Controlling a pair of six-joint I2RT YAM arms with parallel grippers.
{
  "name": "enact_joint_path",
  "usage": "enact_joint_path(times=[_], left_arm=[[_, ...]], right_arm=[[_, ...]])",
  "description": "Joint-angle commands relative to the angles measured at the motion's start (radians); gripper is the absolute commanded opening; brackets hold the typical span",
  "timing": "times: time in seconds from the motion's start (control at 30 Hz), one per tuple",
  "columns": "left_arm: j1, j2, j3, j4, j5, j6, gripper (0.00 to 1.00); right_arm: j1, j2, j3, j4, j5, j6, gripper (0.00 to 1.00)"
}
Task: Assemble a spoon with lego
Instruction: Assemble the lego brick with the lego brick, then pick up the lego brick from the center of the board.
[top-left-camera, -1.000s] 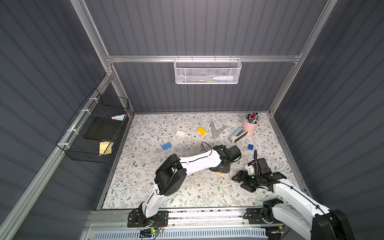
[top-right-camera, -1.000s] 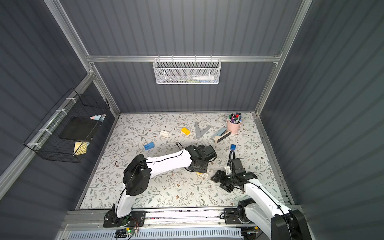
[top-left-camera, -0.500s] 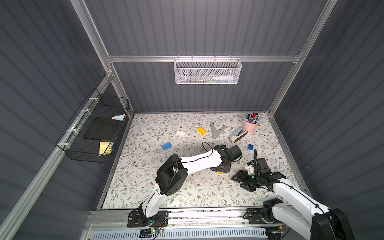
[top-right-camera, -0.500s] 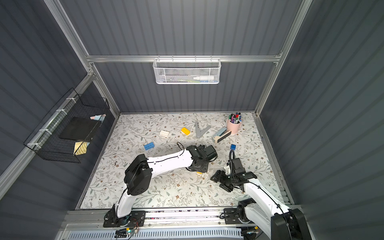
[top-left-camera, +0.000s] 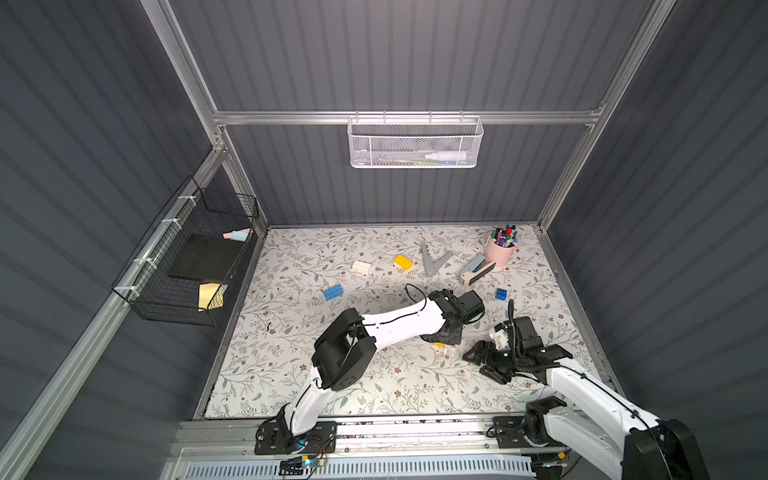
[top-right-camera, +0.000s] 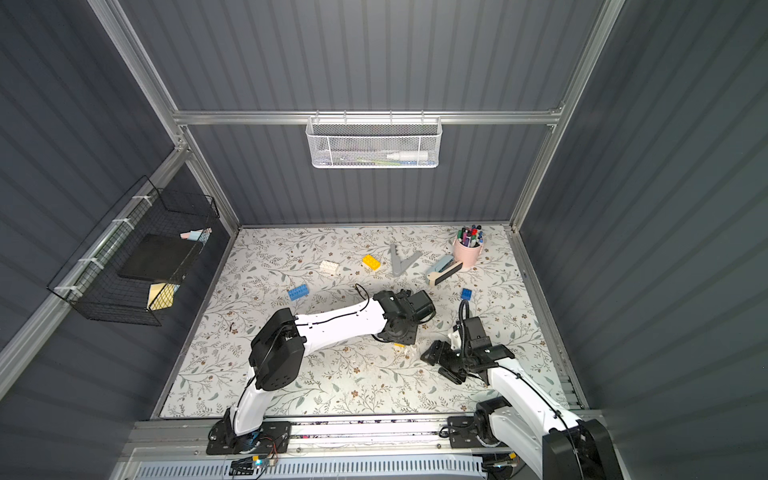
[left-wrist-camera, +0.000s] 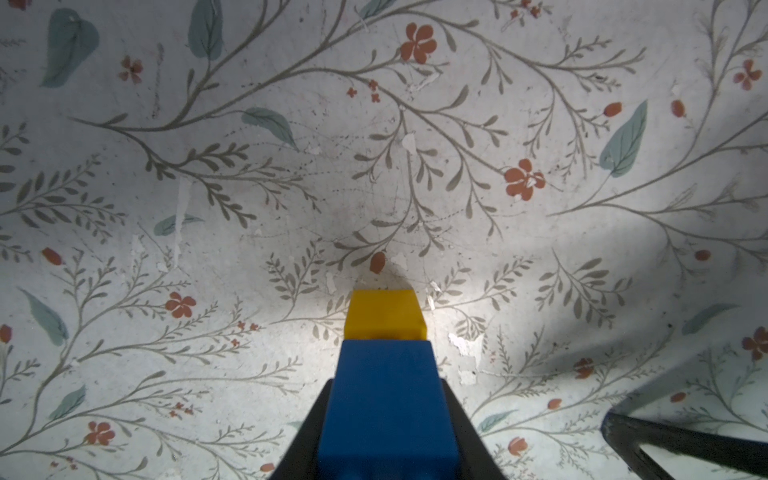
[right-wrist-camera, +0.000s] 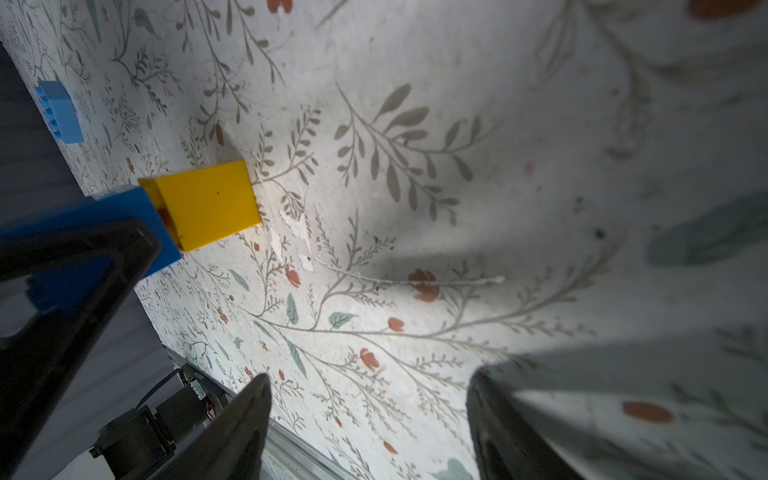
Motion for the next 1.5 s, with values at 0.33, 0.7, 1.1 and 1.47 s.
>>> enact_joint_path(times=[0.33,0.7,1.1,1.47], left_arm=[[-0.006,0.076,-0.065,0.008,0.068,0.098,0.30],[-0.006,0.041,-0.107,0.022,0.066,0.101,0.31],[-0.006,-0.006,-0.053,0.032,0.054,0.091,0.48],[-0.006,-0.124,-0.048,0.028,0.010,0.069,0.99]], right_arm=[[-0.002,-0.009,-0.034,-0.041,0.030,0.002,0.75],[-0.002,-0.009,-0.035,-0.040,0.034,0.003,0.75],[-0.002,-0.018,-0.034,-0.044,0.036,0.003,0.75],[-0.002,-0.027,-0.034,-0.049,0.042,0.005,0.76]])
